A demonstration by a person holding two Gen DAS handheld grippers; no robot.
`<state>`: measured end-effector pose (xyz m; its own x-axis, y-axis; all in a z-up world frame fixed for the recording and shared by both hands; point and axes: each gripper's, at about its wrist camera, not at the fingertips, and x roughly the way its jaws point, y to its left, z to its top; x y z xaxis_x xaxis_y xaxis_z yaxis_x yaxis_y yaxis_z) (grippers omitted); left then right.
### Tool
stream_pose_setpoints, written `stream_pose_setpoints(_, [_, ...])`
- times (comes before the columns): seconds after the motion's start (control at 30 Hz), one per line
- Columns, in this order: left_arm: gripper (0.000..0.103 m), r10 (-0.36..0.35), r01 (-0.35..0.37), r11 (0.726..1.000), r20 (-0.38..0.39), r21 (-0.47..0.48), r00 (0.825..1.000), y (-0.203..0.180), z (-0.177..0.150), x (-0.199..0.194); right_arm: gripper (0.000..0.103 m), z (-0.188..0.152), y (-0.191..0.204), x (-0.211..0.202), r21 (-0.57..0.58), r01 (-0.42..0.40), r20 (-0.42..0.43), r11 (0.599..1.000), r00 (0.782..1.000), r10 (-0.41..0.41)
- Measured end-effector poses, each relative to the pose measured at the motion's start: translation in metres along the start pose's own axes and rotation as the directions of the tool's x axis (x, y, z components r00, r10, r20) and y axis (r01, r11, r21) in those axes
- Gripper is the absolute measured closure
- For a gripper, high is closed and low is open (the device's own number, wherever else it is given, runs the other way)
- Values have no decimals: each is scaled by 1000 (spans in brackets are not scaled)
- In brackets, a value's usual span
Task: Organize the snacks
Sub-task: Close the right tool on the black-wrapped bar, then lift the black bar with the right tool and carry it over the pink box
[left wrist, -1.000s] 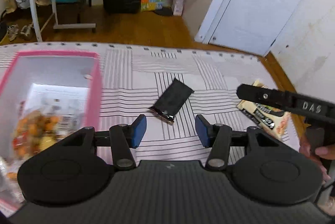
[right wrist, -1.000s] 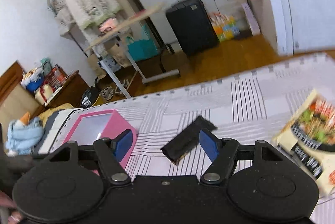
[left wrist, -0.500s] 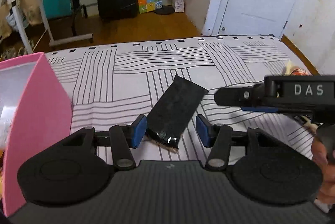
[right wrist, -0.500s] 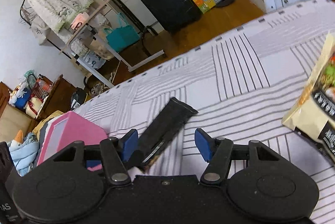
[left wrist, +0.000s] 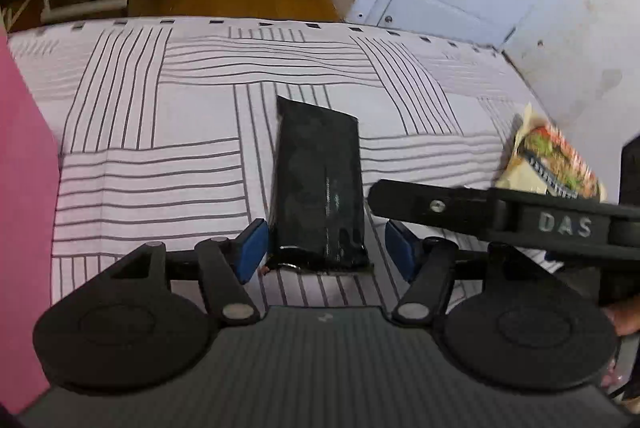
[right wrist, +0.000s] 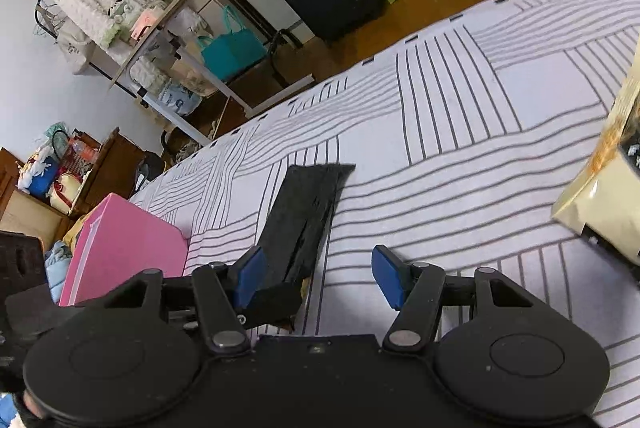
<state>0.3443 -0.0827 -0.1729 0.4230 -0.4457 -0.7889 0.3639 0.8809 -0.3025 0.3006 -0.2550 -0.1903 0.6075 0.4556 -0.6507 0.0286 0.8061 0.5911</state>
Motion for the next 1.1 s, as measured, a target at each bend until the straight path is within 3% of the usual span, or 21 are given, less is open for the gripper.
stream_pose_setpoints(0.23, [52,63,-64,997,21,49,998,-15,-7,-2,37,-4,7,0,-20,-12,-16,1000,1000,12])
stream_pose_setpoints(0.37, [53,-9,9,999,4,43,1000,-26,-11,-4,37,-5,16,0,-49,-25,-32,999,999,23])
stream_pose_setpoints(0.5, [65,-32,32,998,-6,47,999,-36,-15,-8,37,-6,22,0,-114,106,-39,988,993,-111])
stream_pose_setpoints(0.63, [66,-44,45,998,-26,46,999,-41,-19,-3,35,-8,21,4,-127,109,-29,986,993,-113])
stream_pose_setpoints(0.73, [66,-47,48,997,-16,67,999,-43,-22,-3,29,-8,29,10,-206,121,-45,971,990,-133])
stream_pose_setpoints(0.8, [66,-48,48,998,-16,49,999,-42,-22,-1,33,-10,33,12,-246,155,-37,957,985,-169])
stream_pose_setpoints(0.87, [66,-46,47,997,-9,54,999,-43,-23,-1,49,-11,34,11,-277,194,-29,941,977,-210])
stream_pose_setpoints(1.1, [62,-48,48,997,-13,68,999,-51,-21,-1,50,-8,26,4,-198,182,-46,963,980,-194])
